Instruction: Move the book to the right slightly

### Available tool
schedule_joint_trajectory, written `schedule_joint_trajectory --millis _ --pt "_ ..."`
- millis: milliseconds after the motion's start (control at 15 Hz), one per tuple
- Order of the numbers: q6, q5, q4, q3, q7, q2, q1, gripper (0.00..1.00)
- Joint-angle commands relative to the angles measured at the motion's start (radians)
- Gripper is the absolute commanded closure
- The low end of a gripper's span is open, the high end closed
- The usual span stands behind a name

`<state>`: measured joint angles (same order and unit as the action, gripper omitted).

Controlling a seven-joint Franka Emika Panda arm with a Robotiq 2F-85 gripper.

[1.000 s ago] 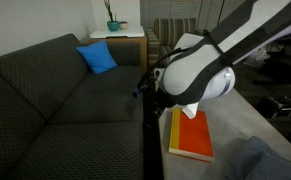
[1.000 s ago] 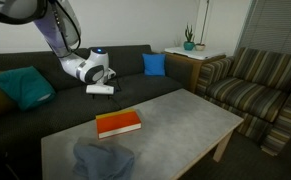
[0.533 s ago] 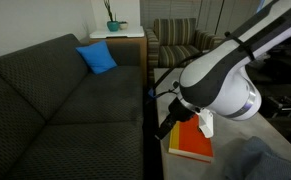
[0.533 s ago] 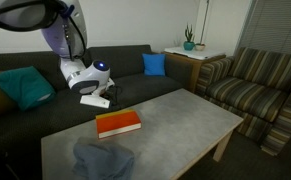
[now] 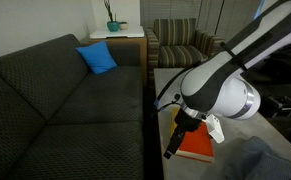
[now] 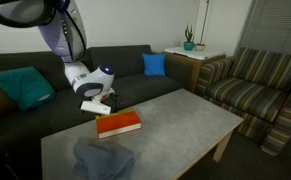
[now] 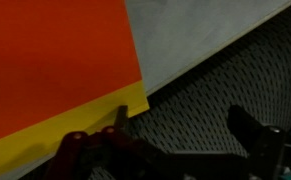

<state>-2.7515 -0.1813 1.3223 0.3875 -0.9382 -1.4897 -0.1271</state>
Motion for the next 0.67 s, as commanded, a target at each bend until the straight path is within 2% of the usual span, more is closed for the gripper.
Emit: schedule_joint_trajectory --millis 0,400,600 --pt "0.089 -0.055 -0.051 -0.059 -0.008 0.004 -0.065 0.0" --pt "0.082 -0.093 -0.097 -0.077 -0.015 0.009 -0.104 0.0" --pt "0.094 -0.113 -0.128 -0.168 0.056 0.009 -0.175 0.0"
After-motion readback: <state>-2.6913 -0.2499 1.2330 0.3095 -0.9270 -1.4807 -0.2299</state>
